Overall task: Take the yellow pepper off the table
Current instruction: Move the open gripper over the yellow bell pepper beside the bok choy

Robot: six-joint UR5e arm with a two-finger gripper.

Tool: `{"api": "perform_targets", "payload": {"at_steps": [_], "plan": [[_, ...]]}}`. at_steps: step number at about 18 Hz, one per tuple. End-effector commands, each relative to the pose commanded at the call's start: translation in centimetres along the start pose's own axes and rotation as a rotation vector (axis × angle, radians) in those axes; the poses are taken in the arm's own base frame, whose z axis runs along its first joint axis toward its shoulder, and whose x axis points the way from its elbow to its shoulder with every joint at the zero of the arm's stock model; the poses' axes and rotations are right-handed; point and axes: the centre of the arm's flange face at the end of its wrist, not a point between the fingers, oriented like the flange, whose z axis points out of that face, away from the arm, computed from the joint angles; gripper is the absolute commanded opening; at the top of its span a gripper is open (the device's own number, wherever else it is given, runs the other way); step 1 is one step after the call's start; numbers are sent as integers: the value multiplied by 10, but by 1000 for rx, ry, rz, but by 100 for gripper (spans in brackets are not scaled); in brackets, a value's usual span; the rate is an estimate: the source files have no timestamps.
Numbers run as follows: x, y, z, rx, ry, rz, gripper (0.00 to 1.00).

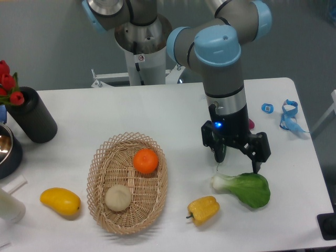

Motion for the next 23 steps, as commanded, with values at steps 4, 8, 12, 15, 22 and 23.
{"api": "perform_targets", "payload": {"at_steps": [4, 8, 12, 15, 22, 23], "plan": [[0, 0, 1, 0, 0, 5, 100], [3, -2, 12, -5, 9, -1, 100], [4, -3, 16, -2, 18, -4, 100], [6, -3, 29, -5, 27, -3, 100], [20, -15, 66, -6, 65, 5, 100], [24, -15, 77, -1, 86, 9, 100]]}}
